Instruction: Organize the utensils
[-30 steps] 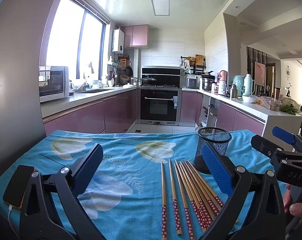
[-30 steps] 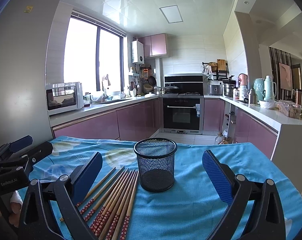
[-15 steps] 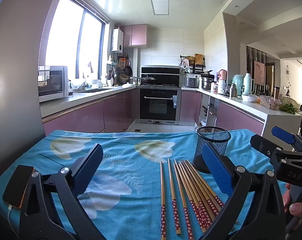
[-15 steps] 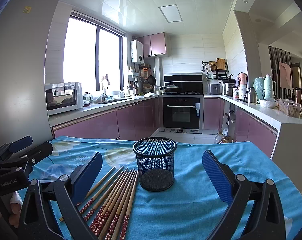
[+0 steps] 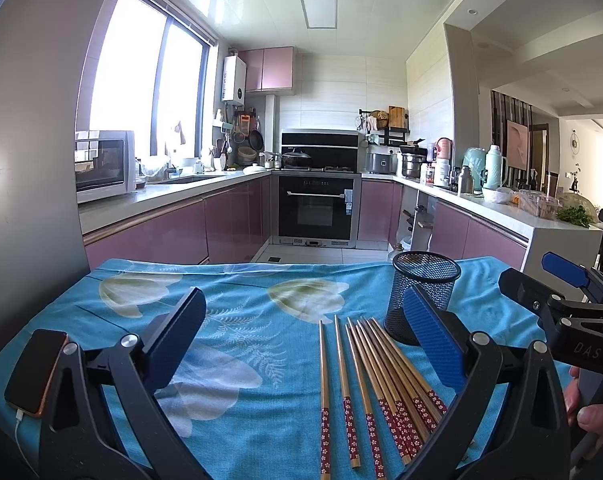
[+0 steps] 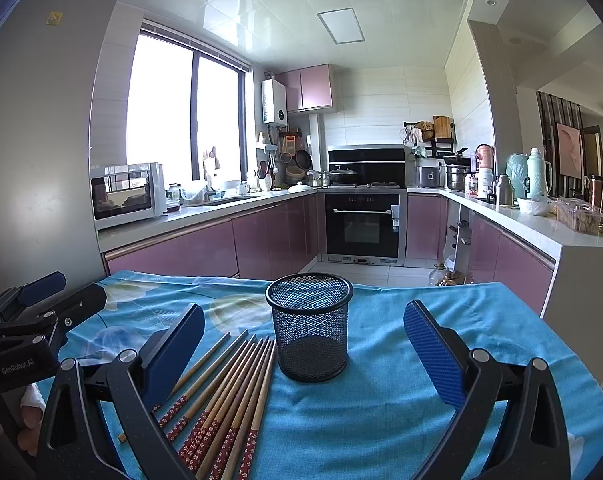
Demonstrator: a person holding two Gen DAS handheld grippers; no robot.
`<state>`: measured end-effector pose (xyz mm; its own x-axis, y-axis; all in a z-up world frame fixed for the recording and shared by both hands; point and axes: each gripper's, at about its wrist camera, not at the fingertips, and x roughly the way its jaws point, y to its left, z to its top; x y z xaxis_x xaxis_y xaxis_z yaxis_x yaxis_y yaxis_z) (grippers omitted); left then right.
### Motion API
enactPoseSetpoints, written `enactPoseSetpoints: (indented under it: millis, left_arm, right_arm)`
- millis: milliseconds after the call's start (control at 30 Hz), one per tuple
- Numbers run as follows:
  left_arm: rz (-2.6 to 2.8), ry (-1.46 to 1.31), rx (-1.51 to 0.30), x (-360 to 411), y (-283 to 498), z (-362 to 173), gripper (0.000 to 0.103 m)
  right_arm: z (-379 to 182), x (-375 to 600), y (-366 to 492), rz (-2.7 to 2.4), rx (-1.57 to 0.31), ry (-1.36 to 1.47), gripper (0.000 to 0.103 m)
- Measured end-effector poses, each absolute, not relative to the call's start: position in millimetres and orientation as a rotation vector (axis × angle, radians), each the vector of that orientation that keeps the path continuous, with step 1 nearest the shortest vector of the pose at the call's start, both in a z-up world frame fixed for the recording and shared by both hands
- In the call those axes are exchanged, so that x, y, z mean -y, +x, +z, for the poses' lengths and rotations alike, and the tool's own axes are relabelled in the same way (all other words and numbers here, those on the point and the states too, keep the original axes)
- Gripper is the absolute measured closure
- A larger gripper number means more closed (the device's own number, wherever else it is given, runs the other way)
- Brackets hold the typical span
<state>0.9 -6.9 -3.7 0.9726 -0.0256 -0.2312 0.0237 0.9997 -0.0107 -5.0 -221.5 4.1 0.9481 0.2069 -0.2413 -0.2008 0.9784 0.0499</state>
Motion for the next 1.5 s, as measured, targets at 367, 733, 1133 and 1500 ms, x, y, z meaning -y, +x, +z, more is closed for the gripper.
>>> enactPoseSetpoints:
  millis: [367, 733, 1133, 1500]
  left_arm:
    - [-0.025, -0.008, -0.237, 8.4, 1.2, -4.6, 0.005]
    - [-0.026, -0.005, -0.240, 9.3, 1.7, -6.6, 0.005]
    - [-0.035, 0.003, -0.272, 6.9, 7.0, -11.1, 0.005]
    - [-0.049, 0.060, -0.388, 3.7, 24.0, -18.4, 0.005]
  right_arm:
    - [3.8, 220.7, -4.3, 0.208, -0.251, 0.028, 0.006]
    - [3.0, 220.9, -3.5, 0.210, -0.255, 0.030, 0.006]
    - [1.3, 225.2, 0.4, 0.217, -0.271, 0.043, 0.006]
    - [-14.1, 207.5, 21.8, 0.336, -0.450, -0.025, 0.006]
